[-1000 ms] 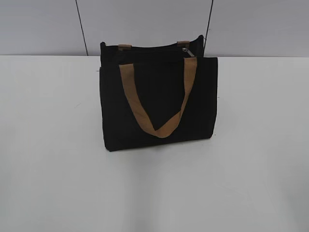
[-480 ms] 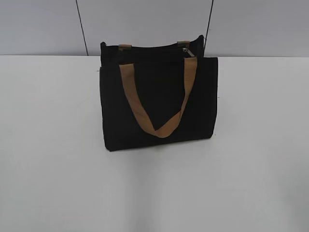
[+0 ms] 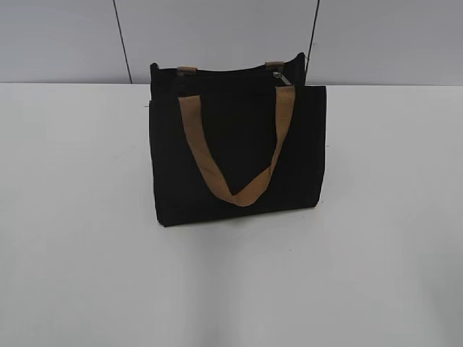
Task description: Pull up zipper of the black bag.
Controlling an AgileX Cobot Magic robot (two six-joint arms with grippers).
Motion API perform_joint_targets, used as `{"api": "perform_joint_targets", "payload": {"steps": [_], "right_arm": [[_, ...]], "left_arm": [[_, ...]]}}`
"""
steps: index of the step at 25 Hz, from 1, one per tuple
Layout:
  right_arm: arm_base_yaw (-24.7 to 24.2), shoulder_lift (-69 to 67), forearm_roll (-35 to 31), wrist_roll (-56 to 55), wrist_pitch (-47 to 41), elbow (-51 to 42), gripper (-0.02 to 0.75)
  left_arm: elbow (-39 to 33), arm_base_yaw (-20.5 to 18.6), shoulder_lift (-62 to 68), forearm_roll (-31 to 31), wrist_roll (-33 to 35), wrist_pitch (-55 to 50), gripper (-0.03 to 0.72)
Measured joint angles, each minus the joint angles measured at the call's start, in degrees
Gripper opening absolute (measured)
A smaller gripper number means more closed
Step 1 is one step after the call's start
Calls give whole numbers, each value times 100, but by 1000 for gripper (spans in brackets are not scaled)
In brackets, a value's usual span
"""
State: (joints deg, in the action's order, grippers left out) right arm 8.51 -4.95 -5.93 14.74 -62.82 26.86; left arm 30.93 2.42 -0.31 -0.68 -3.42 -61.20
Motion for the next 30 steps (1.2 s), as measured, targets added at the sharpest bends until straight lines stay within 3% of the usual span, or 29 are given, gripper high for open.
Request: {"api": "perform_joint_targets", "payload": {"steps": [12, 18, 24, 30], "right_arm": [[-32, 0, 0, 0, 0, 0, 430], [-634, 116, -5, -1, 0, 0, 430], [-1308, 530, -5, -1, 0, 0, 430], [-1481, 537, -5, -1, 0, 0, 430]], "left_arm": [[0, -68, 0, 7, 0, 0, 383], [0, -394, 0, 7, 0, 0, 366], [0, -440, 0, 14, 0, 0, 352], [0, -440, 0, 16, 0, 0, 316]]}}
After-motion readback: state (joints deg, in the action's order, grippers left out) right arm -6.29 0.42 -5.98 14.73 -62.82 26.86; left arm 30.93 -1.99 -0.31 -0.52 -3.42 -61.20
